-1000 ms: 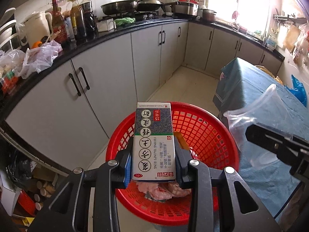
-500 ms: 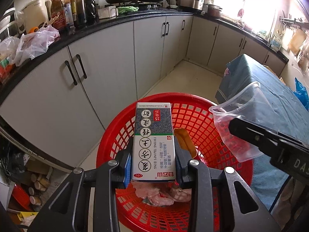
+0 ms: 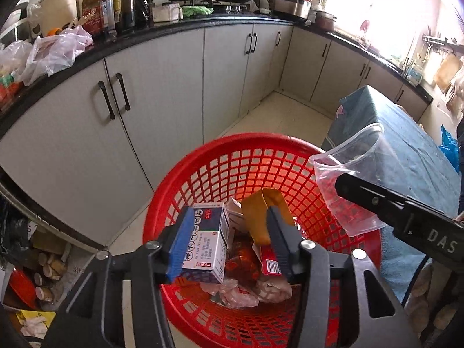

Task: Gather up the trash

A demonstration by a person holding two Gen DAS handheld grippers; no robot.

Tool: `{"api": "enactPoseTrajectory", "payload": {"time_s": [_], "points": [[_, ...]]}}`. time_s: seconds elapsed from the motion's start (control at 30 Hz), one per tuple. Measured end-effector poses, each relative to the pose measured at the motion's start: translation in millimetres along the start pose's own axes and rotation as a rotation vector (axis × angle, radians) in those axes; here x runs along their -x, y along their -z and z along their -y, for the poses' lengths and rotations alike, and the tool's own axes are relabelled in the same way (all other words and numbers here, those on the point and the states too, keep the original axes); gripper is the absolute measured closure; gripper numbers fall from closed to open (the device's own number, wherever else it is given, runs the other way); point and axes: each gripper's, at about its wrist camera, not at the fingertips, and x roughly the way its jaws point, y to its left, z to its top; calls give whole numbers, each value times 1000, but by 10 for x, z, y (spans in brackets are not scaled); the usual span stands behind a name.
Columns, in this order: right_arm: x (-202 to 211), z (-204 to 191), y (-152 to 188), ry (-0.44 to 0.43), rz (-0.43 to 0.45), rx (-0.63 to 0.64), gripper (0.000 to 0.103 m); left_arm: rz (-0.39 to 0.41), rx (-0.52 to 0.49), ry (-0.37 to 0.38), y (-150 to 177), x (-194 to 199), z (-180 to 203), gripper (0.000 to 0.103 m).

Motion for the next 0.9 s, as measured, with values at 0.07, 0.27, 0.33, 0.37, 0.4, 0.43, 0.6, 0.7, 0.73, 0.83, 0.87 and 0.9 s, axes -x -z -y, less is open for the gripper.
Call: {"api": "enactPoseTrajectory", "payload": {"time_s": [0.07,0.27,0.33,0.37,0.4,0.43,0.6,0.7,0.73,0.83,0.87,0.9], "points": [[4,-1,-4,-6,0,-5,53,14,-4,-2,9,56,3,48],[47,-20,1,-14,7,-10,47,31,-16,-14,61,158,28,43],[83,-25,4,-17,12,-10,47,35,-21,-18,92,199,34,43],[99,-27,6,-19,14,-9,47,39,-24,-20,107,224,38,42],[113,-25,12,-21,15,-7,47,42,-25,-21,118,243,38,42],[125,-32,19,-20,15,-5,47,46,-26,-23,130,264,36,41],[203,-37,80,-24,17,-6,47,58,-24,-23,185,362,32,40],[266,-37,128,-27,17,-9,46,63,-25,-23,229,432,51,37],[296,-39,152,-29,18,-9,46,68,-28,-26,250,464,61,34],[378,-39,235,-28,20,-4,44,85,-35,-38,314,556,97,30],[411,-40,276,-24,20,0,44,91,-37,-43,340,588,113,29],[429,-44,305,-19,21,4,44,94,-38,-46,355,608,120,29]]}}
